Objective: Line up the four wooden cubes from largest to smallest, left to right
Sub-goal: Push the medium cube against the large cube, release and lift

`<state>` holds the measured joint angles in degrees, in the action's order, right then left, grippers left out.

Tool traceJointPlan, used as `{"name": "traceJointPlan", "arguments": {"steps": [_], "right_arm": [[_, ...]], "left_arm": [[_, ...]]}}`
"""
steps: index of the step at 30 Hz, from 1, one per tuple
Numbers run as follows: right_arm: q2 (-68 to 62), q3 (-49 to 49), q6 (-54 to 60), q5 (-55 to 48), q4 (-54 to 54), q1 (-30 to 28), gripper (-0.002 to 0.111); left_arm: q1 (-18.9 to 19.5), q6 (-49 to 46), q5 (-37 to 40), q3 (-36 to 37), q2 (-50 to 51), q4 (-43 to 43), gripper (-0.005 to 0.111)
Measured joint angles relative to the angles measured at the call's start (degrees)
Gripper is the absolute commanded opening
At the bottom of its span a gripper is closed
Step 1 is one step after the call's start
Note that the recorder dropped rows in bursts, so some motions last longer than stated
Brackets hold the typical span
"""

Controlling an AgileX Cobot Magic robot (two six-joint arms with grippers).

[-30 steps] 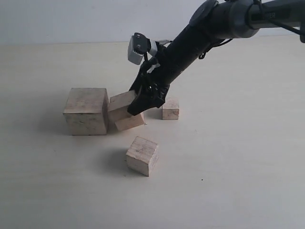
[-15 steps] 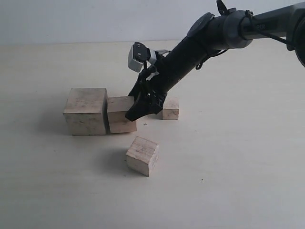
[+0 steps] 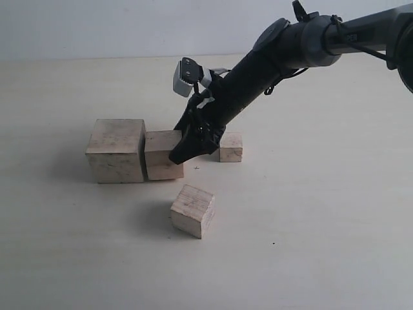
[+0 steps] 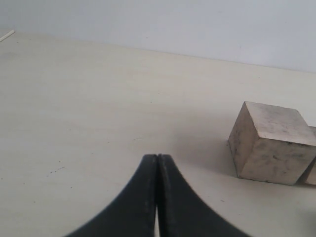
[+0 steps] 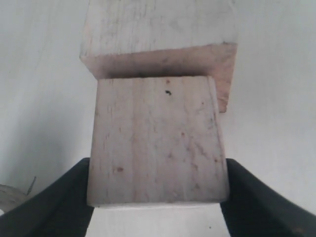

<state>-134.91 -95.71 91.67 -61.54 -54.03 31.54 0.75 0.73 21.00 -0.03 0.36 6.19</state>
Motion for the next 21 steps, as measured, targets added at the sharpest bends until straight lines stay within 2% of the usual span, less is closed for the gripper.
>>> {"name": "traceJointPlan", "arguments": {"steps": [1,4,13,21], "right_arm": [[0.0,0.0,-0.1,0.0,-0.2,0.0,0.066],[-0.2,0.0,-0.4,-0.3,-0.4,0.0,0.075],[-0.9,0.3,-1.5,-1.2,1.4,0.0,0.076],[4.3,0.3,-2.7,-1.3,1.1,0.0,0.076]], "left_arm": [[0.0,0.0,0.0,0.0,0.0,0.0,0.000],[0.0,0.0,0.0,0.0,0.0,0.0,0.000],[0.0,0.0,0.0,0.0,0.0,0.0,0.000],[0.0,0.0,0.0,0.0,0.0,0.0,0.000]]}}
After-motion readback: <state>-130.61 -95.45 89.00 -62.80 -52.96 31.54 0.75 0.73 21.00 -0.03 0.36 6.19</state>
